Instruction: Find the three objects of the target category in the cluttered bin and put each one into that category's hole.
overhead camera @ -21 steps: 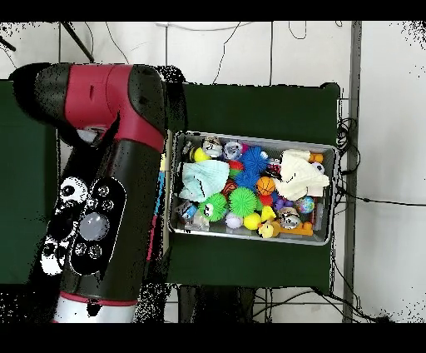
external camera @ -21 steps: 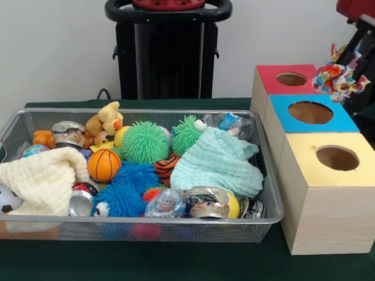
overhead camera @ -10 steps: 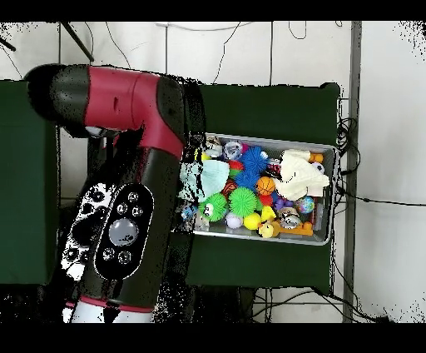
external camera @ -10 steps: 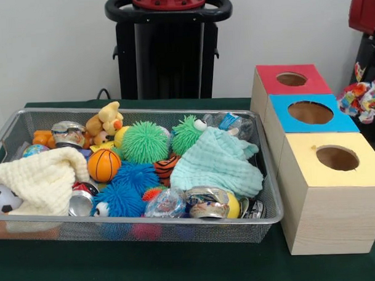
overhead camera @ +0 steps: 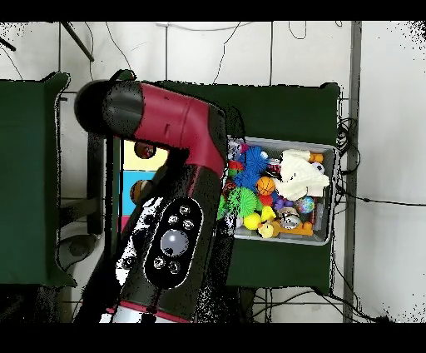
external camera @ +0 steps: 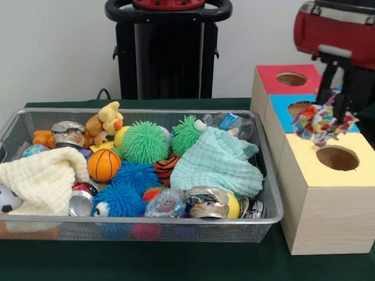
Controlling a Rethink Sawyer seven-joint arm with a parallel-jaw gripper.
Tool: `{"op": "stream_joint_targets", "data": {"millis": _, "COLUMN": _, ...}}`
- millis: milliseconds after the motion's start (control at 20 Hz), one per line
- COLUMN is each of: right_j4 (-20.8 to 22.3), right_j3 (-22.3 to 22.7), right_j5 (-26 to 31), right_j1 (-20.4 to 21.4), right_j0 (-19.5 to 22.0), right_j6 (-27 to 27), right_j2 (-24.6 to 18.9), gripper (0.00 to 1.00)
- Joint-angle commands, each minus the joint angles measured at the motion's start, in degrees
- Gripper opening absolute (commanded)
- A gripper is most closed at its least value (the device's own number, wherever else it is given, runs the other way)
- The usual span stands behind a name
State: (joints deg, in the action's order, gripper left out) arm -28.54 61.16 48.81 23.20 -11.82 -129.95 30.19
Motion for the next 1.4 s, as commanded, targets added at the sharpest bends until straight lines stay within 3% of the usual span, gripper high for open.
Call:
{"op": "stream_joint_targets", "data": {"millis": 50, "right_j4": 1.1, "right_j3": 12.0, "right_j5": -1.9, "right_j1": 0.7, "right_j0": 2.9, "right_j6": -2.0, "right_j2": -9.0, "gripper": 0.00}}
{"op": "stream_joint_targets", "data": {"millis": 750, "right_j4": 6.0, "right_j3": 4.8, "right_j5": 2.0, "right_j1": -4.2, "right_j0": 0.6, "right_j6": -6.2, "right_j2": -5.7, "gripper": 0.00}}
{"op": "stream_joint_targets", "data": {"millis": 1400, "right_j4": 7.5, "right_j3": 3.6, "right_j5": 4.4, "right_j1": -4.4, "right_j0": -1.0, "right_j6": -8.4, "right_j2": -4.0, "gripper": 0.00}}
